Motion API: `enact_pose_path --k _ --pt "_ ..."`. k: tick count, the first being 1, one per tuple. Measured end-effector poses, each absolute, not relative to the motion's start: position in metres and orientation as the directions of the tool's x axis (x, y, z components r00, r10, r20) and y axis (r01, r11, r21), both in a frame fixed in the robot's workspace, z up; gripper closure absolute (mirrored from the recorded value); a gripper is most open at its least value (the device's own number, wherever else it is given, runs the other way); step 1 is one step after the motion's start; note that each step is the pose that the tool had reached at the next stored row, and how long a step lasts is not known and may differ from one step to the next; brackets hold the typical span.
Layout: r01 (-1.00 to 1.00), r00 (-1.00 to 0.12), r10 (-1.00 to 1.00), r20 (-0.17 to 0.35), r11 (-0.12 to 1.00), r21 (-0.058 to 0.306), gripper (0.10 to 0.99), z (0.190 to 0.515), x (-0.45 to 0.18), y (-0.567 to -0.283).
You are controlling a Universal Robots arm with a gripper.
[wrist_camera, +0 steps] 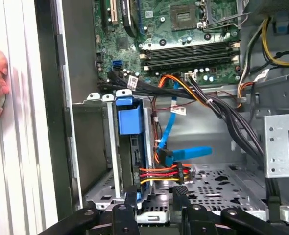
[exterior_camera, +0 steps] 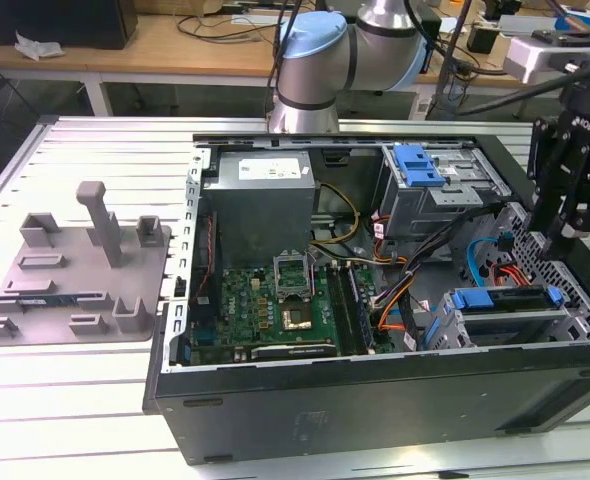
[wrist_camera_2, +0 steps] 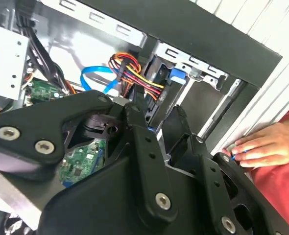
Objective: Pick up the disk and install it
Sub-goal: 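Insert the second disk wire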
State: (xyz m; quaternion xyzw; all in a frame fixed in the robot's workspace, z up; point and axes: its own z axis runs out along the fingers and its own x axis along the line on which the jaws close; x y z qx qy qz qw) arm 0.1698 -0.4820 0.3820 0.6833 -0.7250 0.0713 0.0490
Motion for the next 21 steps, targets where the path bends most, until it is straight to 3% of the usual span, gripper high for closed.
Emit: enact_pose_path --k 3,7,21 --pt "-0.998 -0.056 -0.978 0.202 0.056 -0.009 0.663 0.382 0.17 -0.478" --pt "-0.998 -0.055 -0.969 0.239 0.057 0.001 0.663 0.379 0.168 -0.463" --pt "-0.994 -0.104 -0.958 0.268 0.113 0.016 0.663 0.366 0.155 -0.456"
